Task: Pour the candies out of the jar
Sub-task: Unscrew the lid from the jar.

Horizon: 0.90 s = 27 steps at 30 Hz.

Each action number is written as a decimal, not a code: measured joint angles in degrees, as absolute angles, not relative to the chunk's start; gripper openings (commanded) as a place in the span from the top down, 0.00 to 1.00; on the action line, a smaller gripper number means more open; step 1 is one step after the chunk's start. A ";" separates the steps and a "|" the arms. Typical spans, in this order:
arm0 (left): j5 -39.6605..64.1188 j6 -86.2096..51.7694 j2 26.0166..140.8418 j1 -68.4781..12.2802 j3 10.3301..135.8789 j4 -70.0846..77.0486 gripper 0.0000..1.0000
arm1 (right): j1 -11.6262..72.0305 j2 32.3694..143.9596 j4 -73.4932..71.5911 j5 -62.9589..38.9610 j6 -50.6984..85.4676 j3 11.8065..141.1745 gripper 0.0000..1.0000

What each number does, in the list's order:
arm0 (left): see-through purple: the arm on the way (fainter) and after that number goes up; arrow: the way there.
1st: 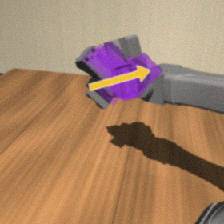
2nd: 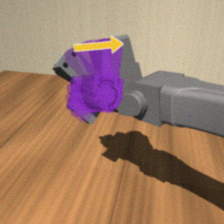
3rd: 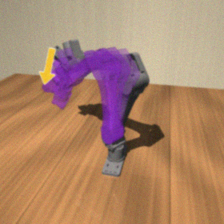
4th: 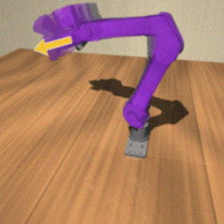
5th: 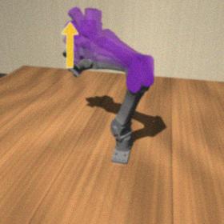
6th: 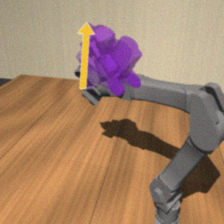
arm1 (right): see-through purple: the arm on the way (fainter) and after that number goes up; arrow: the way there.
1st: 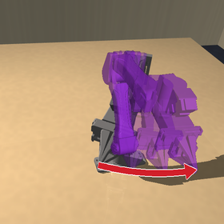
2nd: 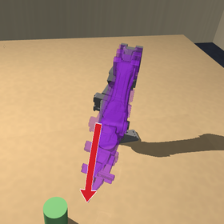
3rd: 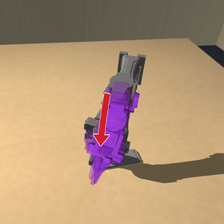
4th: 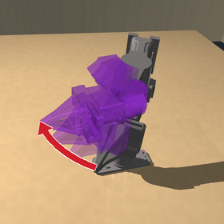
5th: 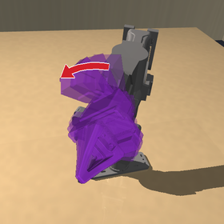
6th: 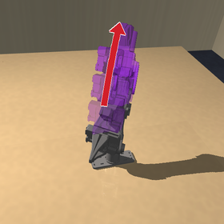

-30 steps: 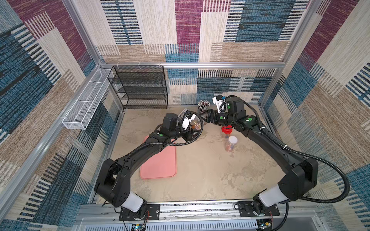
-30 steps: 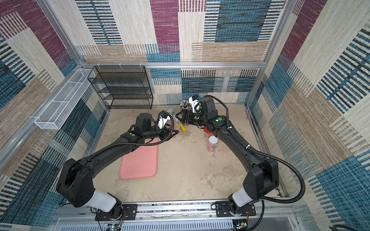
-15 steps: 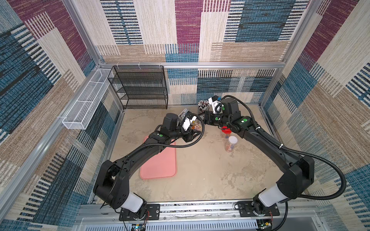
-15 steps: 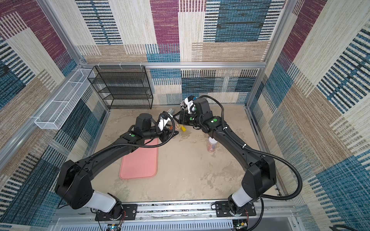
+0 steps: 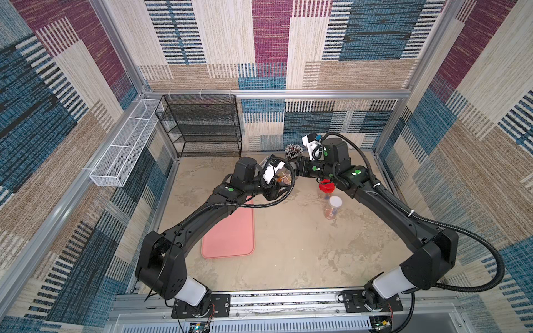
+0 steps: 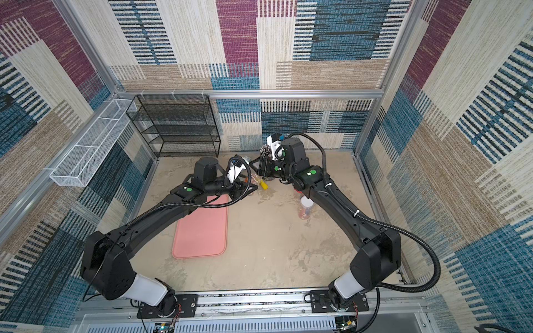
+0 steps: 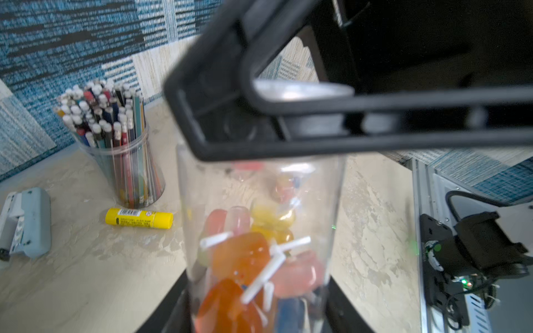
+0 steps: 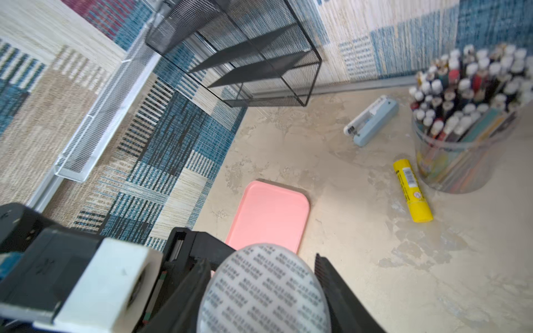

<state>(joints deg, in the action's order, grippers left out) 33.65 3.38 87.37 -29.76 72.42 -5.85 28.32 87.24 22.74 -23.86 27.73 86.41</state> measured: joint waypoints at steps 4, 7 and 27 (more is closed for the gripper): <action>44.21 3.36 88.73 -27.90 78.76 -8.82 1.00 | 25.63 84.86 21.45 -32.53 23.62 87.64 0.72; 51.70 3.36 89.80 -27.49 83.72 -12.67 1.00 | 24.64 83.11 20.47 -38.20 20.05 88.58 0.72; 58.33 4.49 87.96 -27.66 84.66 -19.99 1.00 | 22.02 79.70 21.78 -47.24 16.29 88.58 0.12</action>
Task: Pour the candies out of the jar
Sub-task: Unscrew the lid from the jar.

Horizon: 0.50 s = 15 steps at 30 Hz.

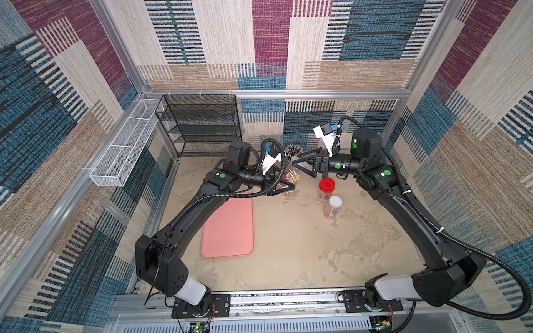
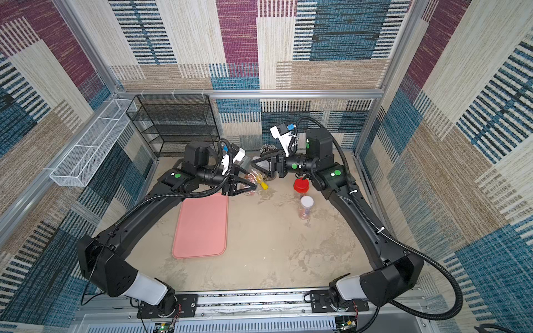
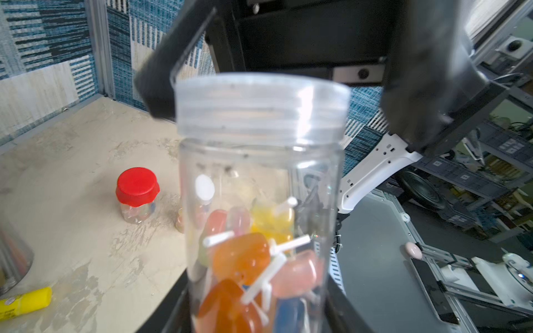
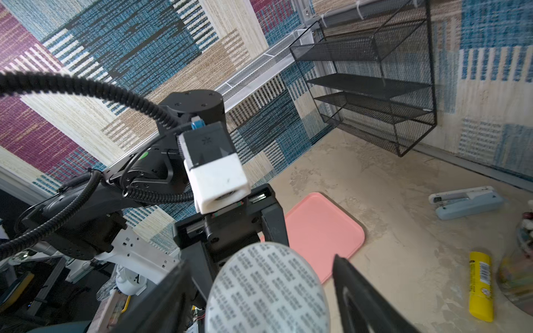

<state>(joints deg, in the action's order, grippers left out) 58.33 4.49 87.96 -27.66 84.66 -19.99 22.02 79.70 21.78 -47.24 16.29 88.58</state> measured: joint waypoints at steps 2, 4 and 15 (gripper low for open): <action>55.24 4.45 87.64 -27.66 83.26 -19.44 1.00 | 21.65 79.77 21.80 -44.75 17.87 89.67 0.12; 52.14 4.45 87.37 -27.66 81.82 -18.79 1.00 | 21.41 79.99 21.89 -41.15 19.25 90.61 0.13; 33.21 4.73 86.19 -30.33 76.66 -16.43 1.00 | 24.49 82.35 21.96 -26.26 27.83 88.27 0.21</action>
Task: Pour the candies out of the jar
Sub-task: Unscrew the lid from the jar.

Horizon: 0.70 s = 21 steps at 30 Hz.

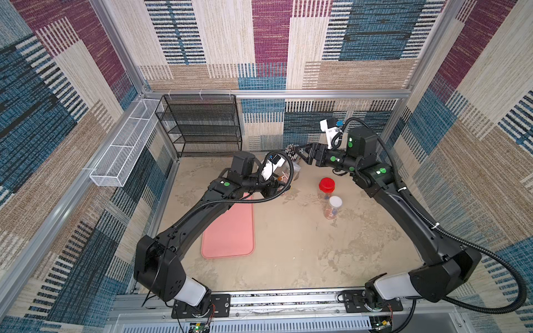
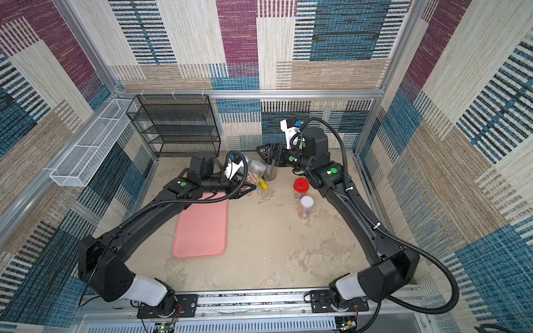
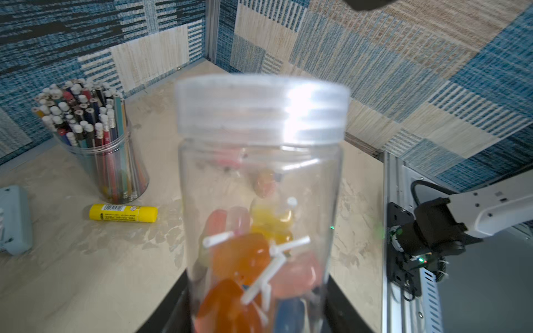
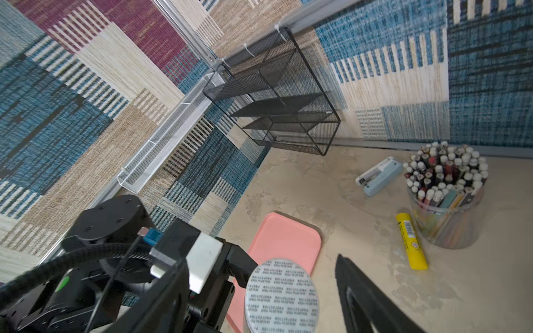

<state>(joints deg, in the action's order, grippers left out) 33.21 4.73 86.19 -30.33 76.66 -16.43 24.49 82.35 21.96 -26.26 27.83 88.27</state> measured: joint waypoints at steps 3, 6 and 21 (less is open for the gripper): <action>30.11 5.54 86.17 -30.92 76.20 -16.40 1.00 | 25.98 83.48 22.09 -24.49 29.15 86.52 0.22; 28.38 6.00 86.13 -31.27 75.85 -16.36 1.00 | 27.33 84.12 22.11 -22.70 30.04 85.69 0.23; 24.82 6.74 85.78 -32.34 75.70 -16.45 1.00 | 29.63 85.84 20.86 -19.79 32.93 83.15 0.48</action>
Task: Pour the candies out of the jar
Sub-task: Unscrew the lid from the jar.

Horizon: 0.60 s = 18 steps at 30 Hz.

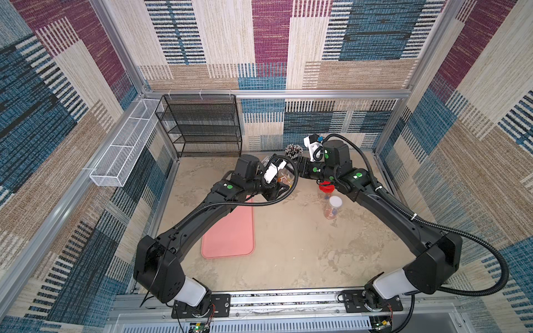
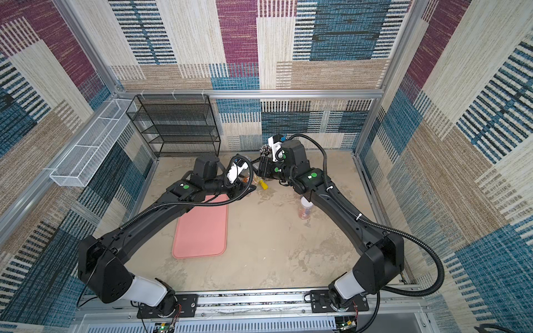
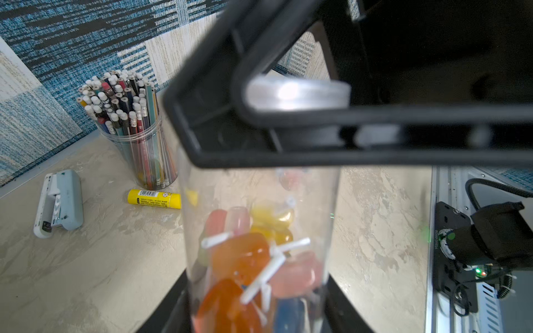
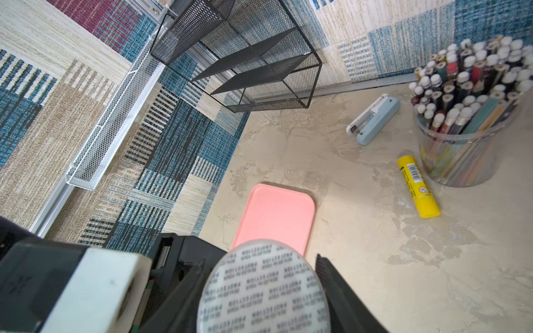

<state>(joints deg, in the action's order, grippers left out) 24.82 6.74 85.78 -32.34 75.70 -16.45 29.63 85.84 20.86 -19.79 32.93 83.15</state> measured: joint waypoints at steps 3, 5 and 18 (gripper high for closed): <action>24.40 6.87 85.73 -32.38 75.61 -16.29 1.00 | 29.63 85.80 20.27 -19.92 33.36 82.85 0.54; 24.38 6.85 85.73 -32.38 75.59 -16.29 1.00 | 29.63 85.78 20.01 -19.92 33.34 82.72 0.58; 46.35 7.22 86.83 -28.25 84.64 -17.69 1.00 | 24.18 81.17 16.10 -40.36 21.50 85.54 0.70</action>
<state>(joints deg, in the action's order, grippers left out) 46.35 7.22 86.83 -28.25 84.64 -17.69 24.18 81.17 16.10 -40.36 21.50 85.54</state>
